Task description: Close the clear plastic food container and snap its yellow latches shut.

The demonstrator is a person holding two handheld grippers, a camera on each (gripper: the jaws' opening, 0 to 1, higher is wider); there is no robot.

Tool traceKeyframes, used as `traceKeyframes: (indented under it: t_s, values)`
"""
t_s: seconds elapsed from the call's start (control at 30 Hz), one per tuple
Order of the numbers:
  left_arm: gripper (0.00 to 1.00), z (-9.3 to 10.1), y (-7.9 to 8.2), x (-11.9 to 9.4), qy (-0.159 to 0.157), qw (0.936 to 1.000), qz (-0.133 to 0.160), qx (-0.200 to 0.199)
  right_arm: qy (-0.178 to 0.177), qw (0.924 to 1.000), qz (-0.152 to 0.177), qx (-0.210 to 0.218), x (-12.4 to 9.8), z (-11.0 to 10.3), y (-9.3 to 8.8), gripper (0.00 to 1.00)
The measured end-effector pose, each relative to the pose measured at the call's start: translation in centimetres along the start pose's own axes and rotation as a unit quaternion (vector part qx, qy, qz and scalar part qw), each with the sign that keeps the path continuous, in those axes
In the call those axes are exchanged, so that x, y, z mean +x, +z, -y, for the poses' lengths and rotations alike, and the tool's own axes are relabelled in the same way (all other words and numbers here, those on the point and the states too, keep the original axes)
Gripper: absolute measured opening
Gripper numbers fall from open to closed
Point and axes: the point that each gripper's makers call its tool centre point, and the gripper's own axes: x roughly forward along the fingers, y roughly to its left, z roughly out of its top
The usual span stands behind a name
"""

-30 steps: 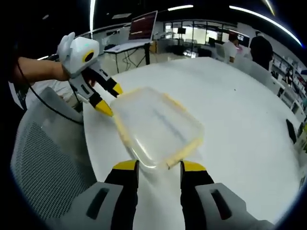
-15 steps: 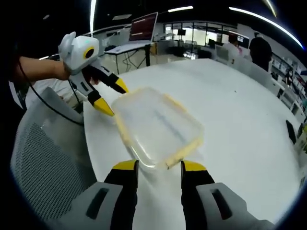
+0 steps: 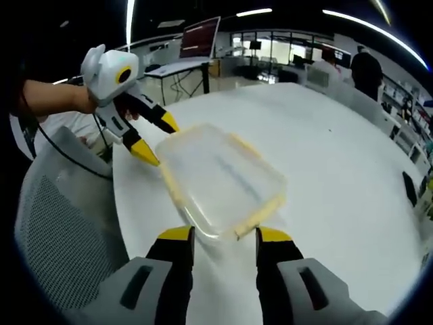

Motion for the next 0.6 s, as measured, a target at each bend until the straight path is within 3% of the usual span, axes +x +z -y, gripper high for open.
traceKeyframes:
  t_s: [0.6]
  values:
    - [0.3, -2.5, 1.3, 1.7, 0.007, 0.9999, -0.001, -0.011, -0.007, 0.9998, -0.007, -0.017, 1.5, 3.2, 1.3, 0.35]
